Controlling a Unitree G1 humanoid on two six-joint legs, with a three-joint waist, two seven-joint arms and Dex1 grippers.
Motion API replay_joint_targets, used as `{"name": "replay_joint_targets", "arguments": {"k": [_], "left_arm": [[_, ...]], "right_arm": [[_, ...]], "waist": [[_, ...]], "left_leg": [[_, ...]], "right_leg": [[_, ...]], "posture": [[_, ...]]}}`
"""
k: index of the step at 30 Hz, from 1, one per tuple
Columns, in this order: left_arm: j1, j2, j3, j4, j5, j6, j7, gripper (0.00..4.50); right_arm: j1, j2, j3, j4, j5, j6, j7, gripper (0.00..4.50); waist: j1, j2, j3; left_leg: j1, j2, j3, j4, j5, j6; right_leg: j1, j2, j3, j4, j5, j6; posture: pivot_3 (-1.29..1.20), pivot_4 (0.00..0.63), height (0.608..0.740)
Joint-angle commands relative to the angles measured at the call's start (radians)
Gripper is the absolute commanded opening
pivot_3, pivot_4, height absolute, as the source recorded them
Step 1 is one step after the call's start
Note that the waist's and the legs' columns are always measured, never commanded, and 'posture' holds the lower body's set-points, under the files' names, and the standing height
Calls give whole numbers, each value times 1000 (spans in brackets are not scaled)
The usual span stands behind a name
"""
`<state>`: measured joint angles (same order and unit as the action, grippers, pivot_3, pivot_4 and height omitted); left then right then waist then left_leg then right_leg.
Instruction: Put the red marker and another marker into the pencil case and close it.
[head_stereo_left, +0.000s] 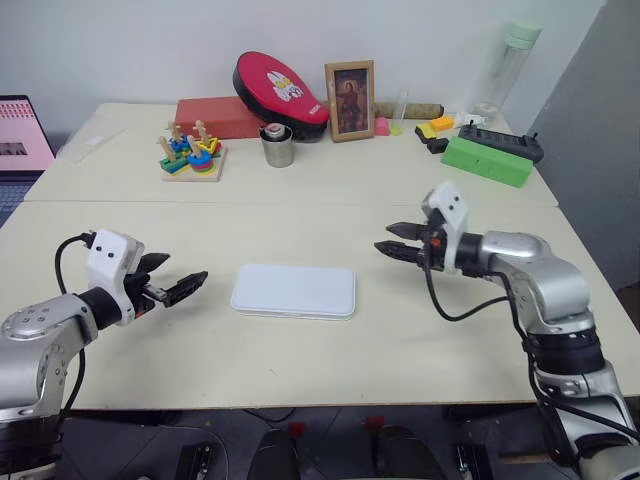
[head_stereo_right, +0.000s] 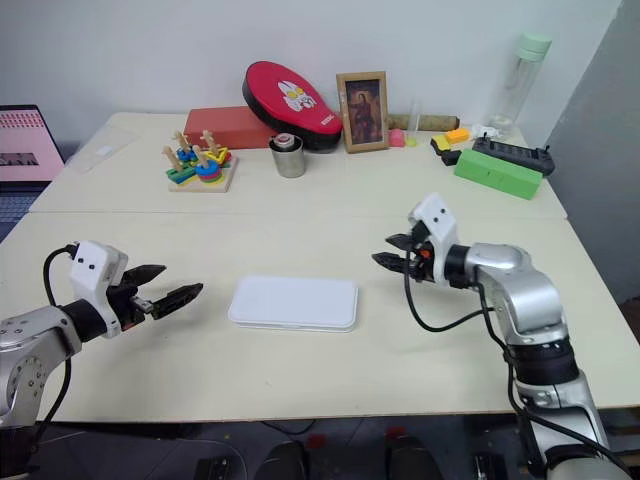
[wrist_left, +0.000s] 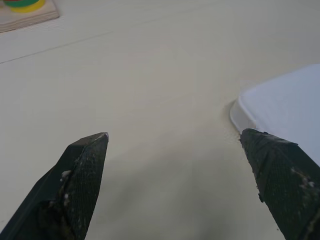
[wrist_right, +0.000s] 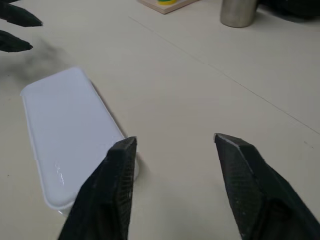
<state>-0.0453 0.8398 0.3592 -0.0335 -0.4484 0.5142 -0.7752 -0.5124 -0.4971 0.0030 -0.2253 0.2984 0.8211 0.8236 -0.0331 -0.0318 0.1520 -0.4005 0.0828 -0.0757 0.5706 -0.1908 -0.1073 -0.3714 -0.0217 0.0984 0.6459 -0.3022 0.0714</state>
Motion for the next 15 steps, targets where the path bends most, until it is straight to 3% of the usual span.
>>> {"name": "replay_joint_targets", "arguments": {"k": [1, 5, 15], "left_arm": [[23, 9, 60, -25, -5, -17, -2, 4500], [96, -5, 80, -53, 5, -26, 2, 4500], [87, -10, 128, -54, -22, -12, 14, 4500]], "right_arm": [[91, -33, -79, -90, 26, -2, -46, 3673], [210, -38, -103, -152, 47, 14, -77, 4475], [162, -57, -86, -140, 84, 14, -83, 4475]], "waist": [[0, 0, 0], [0, -1, -1], [-1, 0, 0]], "left_leg": [[0, 0, 0, 1, 0, 0], [1, 0, 0, 1, 0, 0], [2, 0, 1, 4, 0, 0]], "right_leg": [[0, 0, 0, 0, 0, 0], [1, 0, 0, 0, 0, 0], [-2, -1, 2, -1, -4, 2]], "posture": [[0, 150, 740], [0, 150, 740], [0, 150, 740]]}}
